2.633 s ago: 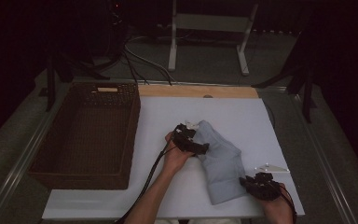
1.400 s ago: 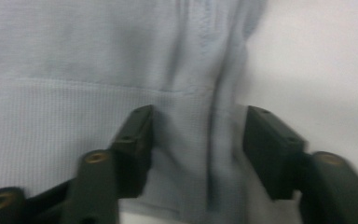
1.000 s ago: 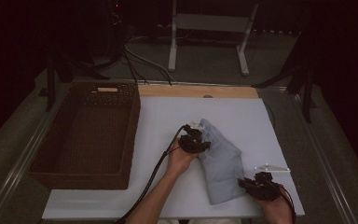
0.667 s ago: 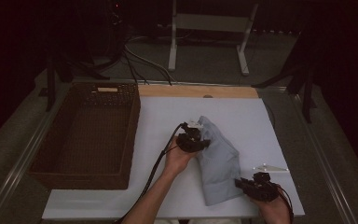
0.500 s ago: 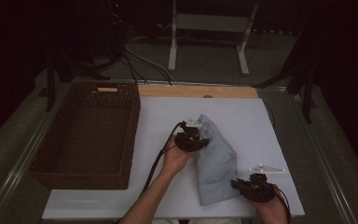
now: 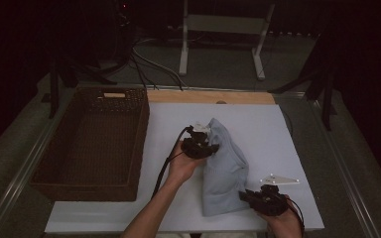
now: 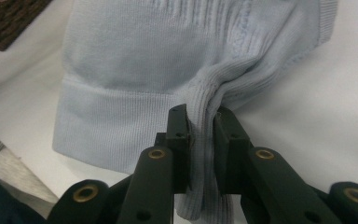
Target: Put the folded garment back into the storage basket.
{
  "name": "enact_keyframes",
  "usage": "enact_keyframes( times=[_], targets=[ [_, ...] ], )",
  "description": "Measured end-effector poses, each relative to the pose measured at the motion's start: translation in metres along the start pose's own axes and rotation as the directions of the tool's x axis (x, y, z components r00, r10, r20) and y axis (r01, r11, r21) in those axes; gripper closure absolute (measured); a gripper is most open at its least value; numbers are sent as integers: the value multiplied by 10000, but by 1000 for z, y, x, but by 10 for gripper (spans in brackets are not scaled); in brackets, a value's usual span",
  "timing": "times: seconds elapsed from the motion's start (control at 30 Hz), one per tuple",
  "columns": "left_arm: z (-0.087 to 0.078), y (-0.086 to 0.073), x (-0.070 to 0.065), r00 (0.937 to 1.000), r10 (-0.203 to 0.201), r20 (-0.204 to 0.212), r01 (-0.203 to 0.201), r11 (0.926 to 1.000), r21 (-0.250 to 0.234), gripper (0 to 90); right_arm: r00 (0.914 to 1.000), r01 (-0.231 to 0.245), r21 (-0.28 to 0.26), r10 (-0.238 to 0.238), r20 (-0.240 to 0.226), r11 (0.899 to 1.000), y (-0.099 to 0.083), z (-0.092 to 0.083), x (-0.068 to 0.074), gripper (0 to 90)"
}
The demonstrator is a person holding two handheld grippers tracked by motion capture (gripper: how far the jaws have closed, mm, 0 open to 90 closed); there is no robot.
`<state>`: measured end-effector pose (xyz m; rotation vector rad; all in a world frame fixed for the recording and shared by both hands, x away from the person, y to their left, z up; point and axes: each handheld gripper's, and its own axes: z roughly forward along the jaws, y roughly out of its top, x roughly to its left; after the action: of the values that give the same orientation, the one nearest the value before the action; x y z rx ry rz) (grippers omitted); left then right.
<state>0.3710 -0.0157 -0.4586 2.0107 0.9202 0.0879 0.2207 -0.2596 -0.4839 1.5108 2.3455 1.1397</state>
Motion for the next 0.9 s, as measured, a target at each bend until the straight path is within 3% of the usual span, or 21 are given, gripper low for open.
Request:
enact_keyframes(
  times=[0.27,0.9],
  targets=[
    [-12,6,3,9998,-142,141,144,9998,-150,804,9991,325,-111,-328,-269,9994,9,-1,8,788],
    [-39,24,5,9997,209,-104,-210,9997,-159,803,9933,736,-277,-758,-874,9969,32,-1,23,788]
  ],
)
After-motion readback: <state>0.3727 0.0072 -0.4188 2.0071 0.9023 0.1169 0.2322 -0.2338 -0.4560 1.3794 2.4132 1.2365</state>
